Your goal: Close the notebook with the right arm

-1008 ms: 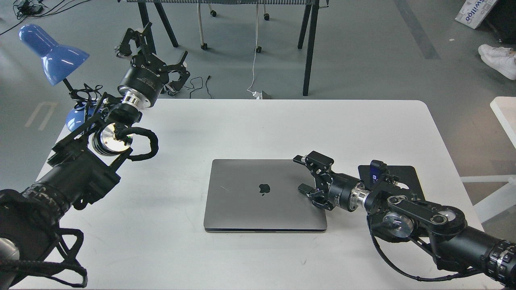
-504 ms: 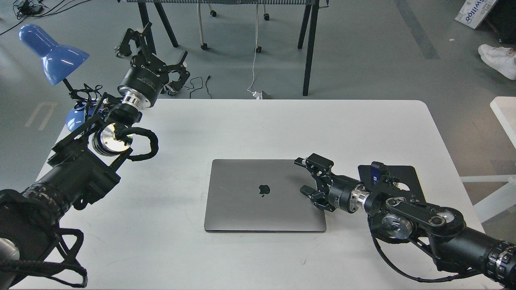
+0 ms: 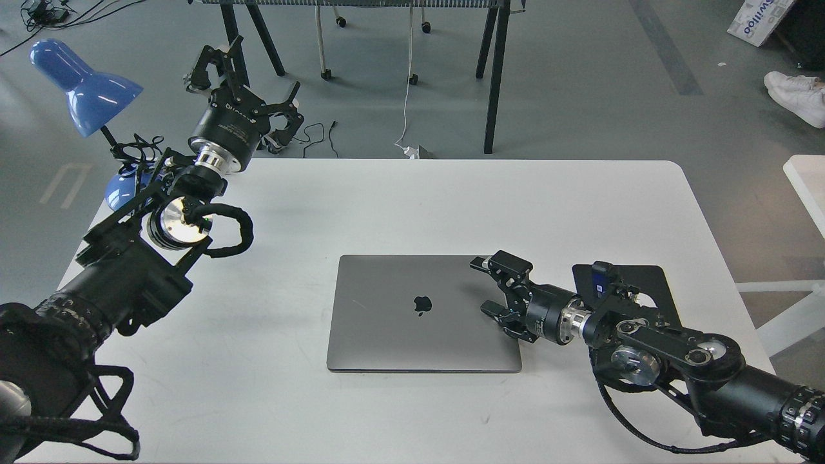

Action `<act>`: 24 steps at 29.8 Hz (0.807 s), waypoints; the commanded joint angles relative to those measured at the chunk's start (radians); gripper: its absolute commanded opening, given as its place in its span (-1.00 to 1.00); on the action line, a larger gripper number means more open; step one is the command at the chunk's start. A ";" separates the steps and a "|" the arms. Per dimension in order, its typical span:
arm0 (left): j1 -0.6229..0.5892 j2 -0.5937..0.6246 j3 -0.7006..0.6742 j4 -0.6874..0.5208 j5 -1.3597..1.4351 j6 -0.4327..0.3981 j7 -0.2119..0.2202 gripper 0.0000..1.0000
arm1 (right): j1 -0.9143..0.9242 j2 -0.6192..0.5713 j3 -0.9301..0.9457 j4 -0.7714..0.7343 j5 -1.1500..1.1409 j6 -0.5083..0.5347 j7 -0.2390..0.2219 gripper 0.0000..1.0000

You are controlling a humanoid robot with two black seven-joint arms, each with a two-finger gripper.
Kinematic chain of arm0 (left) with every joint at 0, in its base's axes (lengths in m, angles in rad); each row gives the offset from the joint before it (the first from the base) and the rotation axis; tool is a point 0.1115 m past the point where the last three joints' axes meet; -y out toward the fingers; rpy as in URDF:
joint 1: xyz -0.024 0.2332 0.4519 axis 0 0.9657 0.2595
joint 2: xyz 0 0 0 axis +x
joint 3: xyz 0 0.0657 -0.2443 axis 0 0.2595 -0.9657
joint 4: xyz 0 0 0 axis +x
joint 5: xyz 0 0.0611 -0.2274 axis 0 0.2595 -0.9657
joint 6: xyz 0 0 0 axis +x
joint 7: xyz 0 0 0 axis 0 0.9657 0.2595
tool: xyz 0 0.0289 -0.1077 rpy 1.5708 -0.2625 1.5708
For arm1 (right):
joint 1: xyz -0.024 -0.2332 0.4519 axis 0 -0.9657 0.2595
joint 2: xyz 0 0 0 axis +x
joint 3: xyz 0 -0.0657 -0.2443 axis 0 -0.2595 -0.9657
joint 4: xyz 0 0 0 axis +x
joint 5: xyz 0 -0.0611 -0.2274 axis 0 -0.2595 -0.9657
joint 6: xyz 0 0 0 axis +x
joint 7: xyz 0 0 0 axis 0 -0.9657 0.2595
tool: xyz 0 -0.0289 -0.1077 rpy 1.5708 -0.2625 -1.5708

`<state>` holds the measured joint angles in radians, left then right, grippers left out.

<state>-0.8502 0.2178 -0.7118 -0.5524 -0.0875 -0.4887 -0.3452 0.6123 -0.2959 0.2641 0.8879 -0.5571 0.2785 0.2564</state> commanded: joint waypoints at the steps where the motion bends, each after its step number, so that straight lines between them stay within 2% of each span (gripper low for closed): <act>1: 0.000 0.000 0.000 0.000 0.000 0.000 0.000 1.00 | 0.003 -0.011 0.055 0.006 0.008 -0.001 0.009 1.00; 10: 0.000 0.000 0.000 0.000 0.000 0.000 0.000 1.00 | -0.008 -0.081 0.462 0.075 0.028 0.050 0.007 1.00; 15: 0.000 0.000 0.000 0.000 0.000 0.000 0.000 1.00 | 0.006 -0.084 0.702 0.057 0.144 0.044 -0.031 1.00; 21: 0.000 0.000 0.000 0.000 0.000 0.000 0.000 1.00 | 0.014 -0.088 0.782 -0.038 0.379 0.056 -0.060 1.00; 24: 0.000 0.000 0.000 0.000 -0.001 0.000 0.000 1.00 | 0.021 -0.088 0.799 -0.096 0.443 0.053 -0.100 1.00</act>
<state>-0.8502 0.2178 -0.7117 -0.5523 -0.0874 -0.4887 -0.3450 0.6273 -0.3828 1.0493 0.8416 -0.1789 0.3326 0.1878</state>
